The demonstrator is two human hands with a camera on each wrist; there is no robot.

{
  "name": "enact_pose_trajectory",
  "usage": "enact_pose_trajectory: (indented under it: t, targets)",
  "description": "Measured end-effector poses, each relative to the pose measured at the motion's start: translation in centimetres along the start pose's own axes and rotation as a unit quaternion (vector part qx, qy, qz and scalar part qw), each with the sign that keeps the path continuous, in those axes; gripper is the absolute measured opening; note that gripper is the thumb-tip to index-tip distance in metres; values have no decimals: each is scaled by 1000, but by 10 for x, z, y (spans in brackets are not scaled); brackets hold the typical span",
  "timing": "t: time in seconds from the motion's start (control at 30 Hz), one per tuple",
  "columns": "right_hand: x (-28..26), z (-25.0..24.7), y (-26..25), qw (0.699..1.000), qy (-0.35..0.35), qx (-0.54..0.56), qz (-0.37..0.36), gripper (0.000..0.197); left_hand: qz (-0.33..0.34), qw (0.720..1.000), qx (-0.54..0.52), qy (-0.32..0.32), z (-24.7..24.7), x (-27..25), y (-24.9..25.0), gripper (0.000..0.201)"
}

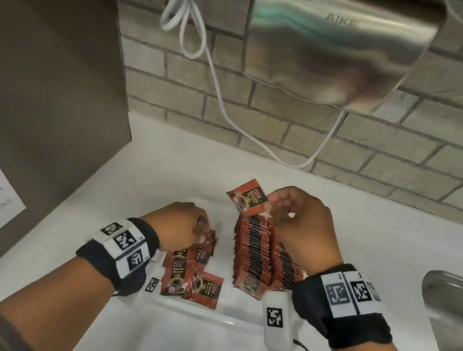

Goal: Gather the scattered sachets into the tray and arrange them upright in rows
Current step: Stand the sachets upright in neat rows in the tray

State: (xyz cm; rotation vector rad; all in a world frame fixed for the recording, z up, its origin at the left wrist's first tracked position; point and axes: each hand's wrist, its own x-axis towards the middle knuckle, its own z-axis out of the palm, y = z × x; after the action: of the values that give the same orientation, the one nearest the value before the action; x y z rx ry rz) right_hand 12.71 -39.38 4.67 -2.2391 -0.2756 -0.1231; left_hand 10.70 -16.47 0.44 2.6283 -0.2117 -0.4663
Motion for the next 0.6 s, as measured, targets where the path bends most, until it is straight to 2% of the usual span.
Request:
enact_pose_trajectory:
  t: [0.1, 0.17, 0.23, 0.33, 0.47, 0.6]
  targets:
    - [15, 2, -2, 998, -10, -53, 29, 11, 4, 994, 99, -49, 12, 12, 2, 18]
    - [26, 9, -3, 996, -32, -71, 46, 13, 11, 986, 145, -81, 17, 23, 6, 45]
    - [38, 18, -5, 991, -74, -90, 72, 10, 15, 976, 184, -116, 19, 34, 12, 60]
    - [58, 37, -4, 975, -107, -158, 111, 5, 17, 961, 227, -158, 23, 49, 16, 60]
    - [79, 73, 1, 938, -106, -298, 145, 22, 13, 941, 280, -189, 28, 58, 16, 52]
    - [85, 95, 13, 915, -131, -357, 135, 26, 16, 939, 289, -188, 30, 58, 13, 48]
